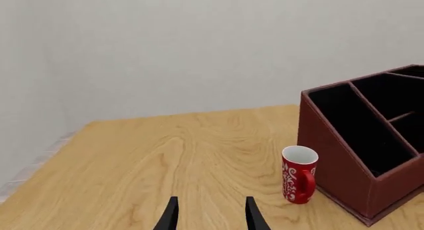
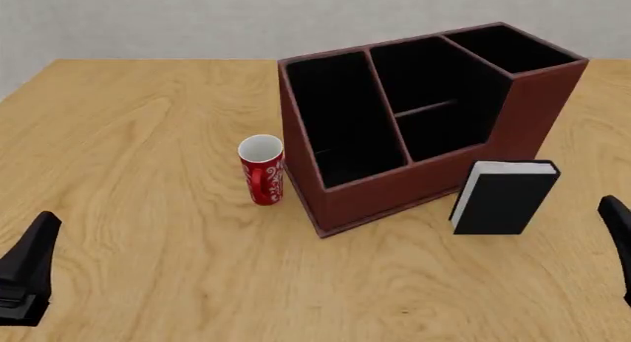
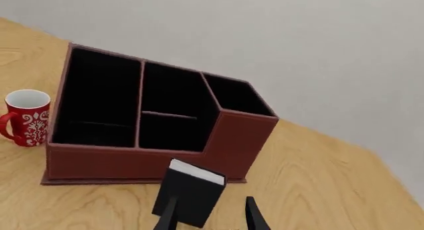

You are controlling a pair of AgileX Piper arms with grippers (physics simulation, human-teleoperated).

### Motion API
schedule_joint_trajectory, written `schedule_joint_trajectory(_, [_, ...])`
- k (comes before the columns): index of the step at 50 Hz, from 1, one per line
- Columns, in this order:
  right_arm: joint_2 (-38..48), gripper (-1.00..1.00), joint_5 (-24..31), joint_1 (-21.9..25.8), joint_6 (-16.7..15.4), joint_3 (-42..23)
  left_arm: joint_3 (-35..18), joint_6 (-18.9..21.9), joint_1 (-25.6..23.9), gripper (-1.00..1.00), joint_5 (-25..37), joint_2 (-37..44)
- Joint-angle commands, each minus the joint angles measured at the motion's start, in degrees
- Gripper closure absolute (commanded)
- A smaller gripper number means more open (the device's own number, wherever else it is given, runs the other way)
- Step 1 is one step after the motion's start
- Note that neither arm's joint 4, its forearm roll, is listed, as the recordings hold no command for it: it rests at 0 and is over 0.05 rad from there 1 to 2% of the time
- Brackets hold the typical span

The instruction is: Pick up the book and place it in the left compartment of the caddy.

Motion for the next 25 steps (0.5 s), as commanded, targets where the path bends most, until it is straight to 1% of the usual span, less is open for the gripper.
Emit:
schedule_joint_trajectory(1, [5.66,-1.00,7.28,3.70,-8.98,-6.42,-5.40,1.27,-1.55,-1.00,2.68,-0.32])
schedule_joint_trajectory(2, [6.88,-1.00,7.83,4.23,-9.82,-6.66,-5.68,1.14,-1.55,-1.00,3.75,-0.25])
schedule_joint_trajectory(3, [6.89,-1.00,7.83,4.23,-9.82,-6.67,-5.69,1.14,-1.55,-1.00,3.75,-0.24])
schedule_joint_trajectory(4, [8.00,-1.00,8.19,4.59,-11.68,-6.27,-6.10,0.11,-1.67,-1.00,2.95,-0.31])
schedule_joint_trajectory(5, [8.01,-1.00,8.18,4.59,-11.68,-6.27,-6.10,0.11,-1.67,-1.00,2.95,-0.32])
schedule_joint_trajectory(7, [9.46,-1.00,9.24,5.15,-12.74,-6.91,-6.38,0.50,-1.65,-1.00,3.07,-0.29])
schedule_joint_trajectory(9, [10.74,-1.00,10.47,5.86,-14.98,-7.29,-7.08,0.69,-1.70,-1.00,2.96,-0.31])
schedule_joint_trajectory(11, [12.60,-1.00,11.38,6.14,-15.39,-8.44,-7.21,0.68,-1.72,-1.00,2.85,-0.31])
schedule_joint_trajectory(13, [14.04,-1.00,12.37,6.46,-18.53,-8.47,-6.89,0.74,-1.81,-1.00,2.42,-0.31])
schedule_joint_trajectory(14, [14.98,-1.00,13.29,6.58,-19.16,-9.45,-6.67,0.87,-1.94,-1.00,2.21,-0.31])
schedule_joint_trajectory(15, [14.99,-1.00,13.30,6.58,-19.16,-9.47,-6.66,0.87,-1.94,-1.00,2.20,-0.31])
schedule_joint_trajectory(16, [16.24,-1.00,15.15,7.58,-19.07,-11.33,-6.49,0.88,-2.03,-1.00,2.03,-0.31])
schedule_joint_trajectory(17, [16.24,-1.00,15.17,7.58,-19.07,-11.36,-6.49,0.88,-2.03,-1.00,2.03,-0.31])
schedule_joint_trajectory(19, [18.03,-1.00,16.10,6.91,-20.87,-12.41,-6.32,1.08,-2.44,-1.00,2.05,-0.30])
schedule_joint_trajectory(21, [19.32,-1.00,17.18,7.43,-21.07,-14.30,-6.39,0.84,-2.67,-1.00,2.43,-0.30])
schedule_joint_trajectory(22, [20.30,-1.00,17.66,7.22,-21.87,-14.18,-6.53,0.75,-2.74,-1.00,2.65,-0.31])
schedule_joint_trajectory(23, [20.74,-1.00,17.68,6.58,-24.11,-13.16,-6.74,0.58,-2.74,-1.00,2.84,-0.32])
schedule_joint_trajectory(24, [20.39,-1.00,18.22,6.80,-27.15,-12.30,-7.07,0.09,-2.83,-1.00,3.39,-0.32])
schedule_joint_trajectory(25, [21.39,-1.00,18.98,7.06,-26.28,-13.62,-7.35,-0.15,-2.78,-1.00,3.61,-0.32])
